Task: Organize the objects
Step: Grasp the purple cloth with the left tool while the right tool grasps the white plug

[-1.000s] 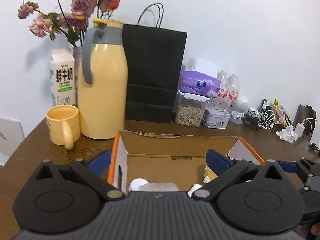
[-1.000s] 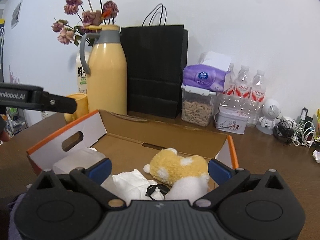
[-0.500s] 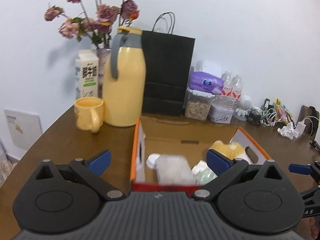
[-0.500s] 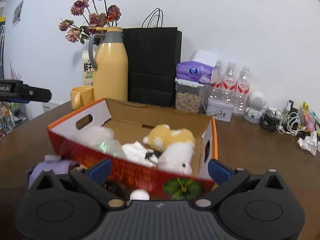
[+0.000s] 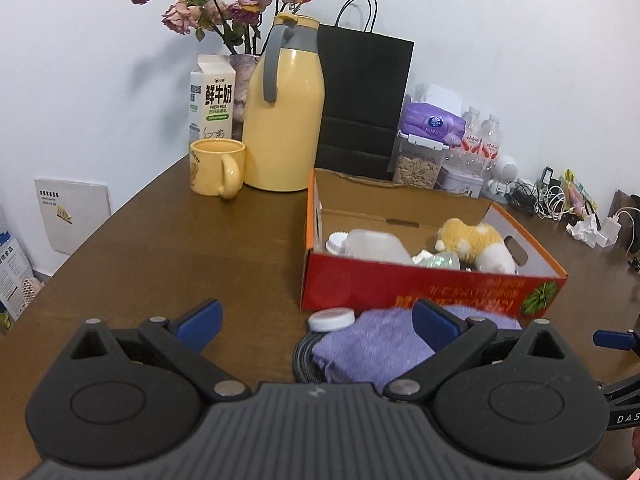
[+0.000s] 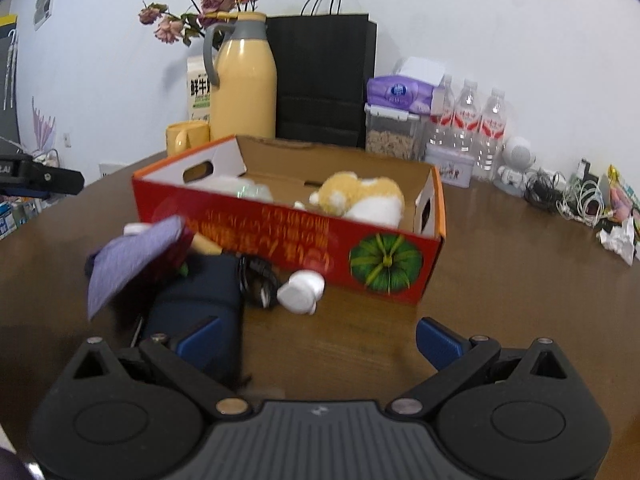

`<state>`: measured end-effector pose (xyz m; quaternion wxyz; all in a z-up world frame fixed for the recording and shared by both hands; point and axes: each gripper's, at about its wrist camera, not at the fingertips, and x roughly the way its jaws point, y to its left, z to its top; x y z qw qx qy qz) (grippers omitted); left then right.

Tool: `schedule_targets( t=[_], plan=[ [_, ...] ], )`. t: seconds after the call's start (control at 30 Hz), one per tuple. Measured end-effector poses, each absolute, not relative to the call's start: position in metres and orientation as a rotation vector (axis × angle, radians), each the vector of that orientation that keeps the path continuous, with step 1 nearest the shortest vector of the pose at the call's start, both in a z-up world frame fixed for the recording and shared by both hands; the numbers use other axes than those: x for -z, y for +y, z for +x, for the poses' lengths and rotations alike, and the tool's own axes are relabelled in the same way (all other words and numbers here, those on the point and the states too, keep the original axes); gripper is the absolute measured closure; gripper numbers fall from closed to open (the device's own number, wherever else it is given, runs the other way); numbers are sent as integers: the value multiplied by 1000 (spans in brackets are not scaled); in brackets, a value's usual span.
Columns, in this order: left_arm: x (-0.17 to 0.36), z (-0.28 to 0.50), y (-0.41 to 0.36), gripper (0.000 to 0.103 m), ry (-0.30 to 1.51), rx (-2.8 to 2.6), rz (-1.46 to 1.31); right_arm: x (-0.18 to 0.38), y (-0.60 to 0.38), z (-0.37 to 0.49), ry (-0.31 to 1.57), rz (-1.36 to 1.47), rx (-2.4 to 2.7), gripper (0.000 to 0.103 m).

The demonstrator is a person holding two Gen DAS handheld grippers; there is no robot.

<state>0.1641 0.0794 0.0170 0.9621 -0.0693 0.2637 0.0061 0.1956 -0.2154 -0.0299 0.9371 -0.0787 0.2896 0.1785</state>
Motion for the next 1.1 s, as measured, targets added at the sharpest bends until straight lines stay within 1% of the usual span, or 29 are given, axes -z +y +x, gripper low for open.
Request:
schedule_targets(
  t=[0.1,0.17,0.23,0.27,0.33,0.37,0.43,0.53,0.63,0.87,1.0,1.1],
  plan=[
    [-15,156,80,0,537,-10,-149,37,-221,186,611,-154,-361,0],
    [-13,152,81,0,538,-13,-157,41,-226,181,623,-146,-360,3],
    [-13,149,81,0,538,-16,-166,46,-230,179,640,-143,-366,12],
    [-13,148,81,0,537,-16,-170,48,-231,178,650,-144,-371,15],
    [-13,146,81,0,537,-16,-175,51,-233,177,660,-142,-386,29],
    [-12,145,81,0,537,-17,-178,53,-232,177,665,-143,-398,32],
    [-12,144,81,0,539,-20,-183,54,-231,179,671,-147,-417,43],
    [-12,144,81,0,540,-26,-191,55,-228,184,670,-155,-446,52],
    [-11,144,82,0,544,-35,-195,55,-226,188,658,-162,-486,57],
    [-6,145,87,0,558,-65,-213,49,-229,198,655,-148,-506,58],
    [-4,147,87,0,565,-70,-220,55,-220,199,672,-140,-534,67],
    [-3,148,87,0,566,-65,-220,57,-216,200,670,-128,-535,71]
  ],
)
